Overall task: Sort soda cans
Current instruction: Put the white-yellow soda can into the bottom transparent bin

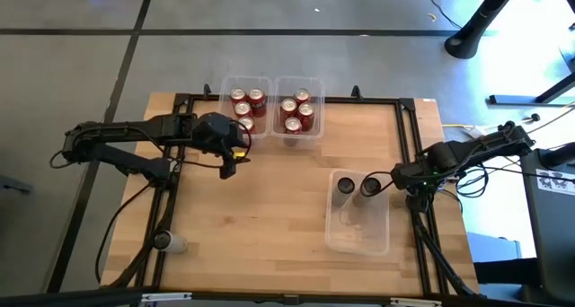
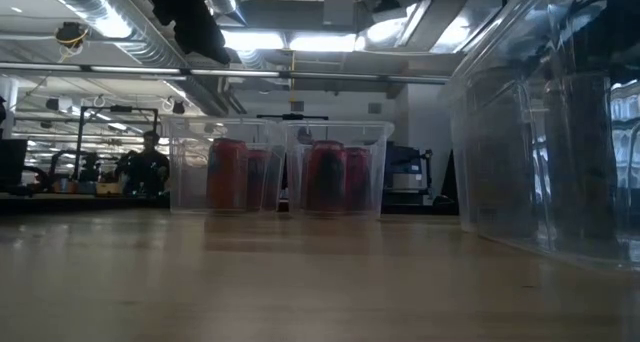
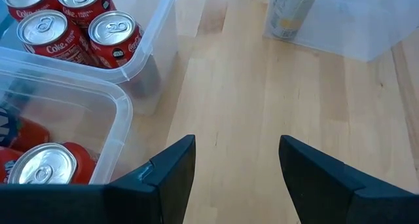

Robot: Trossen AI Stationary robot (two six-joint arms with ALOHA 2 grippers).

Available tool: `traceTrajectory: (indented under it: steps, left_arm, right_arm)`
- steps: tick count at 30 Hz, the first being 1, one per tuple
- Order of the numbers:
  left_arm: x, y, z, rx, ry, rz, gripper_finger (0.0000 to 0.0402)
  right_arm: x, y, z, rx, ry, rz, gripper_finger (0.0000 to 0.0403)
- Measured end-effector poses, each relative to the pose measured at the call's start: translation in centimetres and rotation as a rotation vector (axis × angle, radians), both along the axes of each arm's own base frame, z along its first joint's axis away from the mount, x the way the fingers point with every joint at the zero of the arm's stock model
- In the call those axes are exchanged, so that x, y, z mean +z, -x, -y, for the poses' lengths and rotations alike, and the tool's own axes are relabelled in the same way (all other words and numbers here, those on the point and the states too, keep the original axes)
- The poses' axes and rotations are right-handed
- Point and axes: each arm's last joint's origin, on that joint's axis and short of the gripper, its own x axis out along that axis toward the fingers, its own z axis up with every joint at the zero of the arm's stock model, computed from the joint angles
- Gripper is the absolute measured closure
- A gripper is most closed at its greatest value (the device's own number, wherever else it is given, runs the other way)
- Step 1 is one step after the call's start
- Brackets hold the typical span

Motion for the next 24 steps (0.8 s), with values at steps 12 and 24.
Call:
traceTrajectory:
  steps: [12,24]
  left_arm:
    - [0.0,0.0,0.0,0.013,0.014,0.003,0.0192]
    - [0.0,0.0,0.0,0.012,0.012,0.002,0.0192]
  right_arm:
    - [-0.1,-0.2,0.0,-0.023,0.036,0.004,0.0013]
    - [-0.8,-1.4,-0.4,-0.014,0.057,-0.087,0.0158]
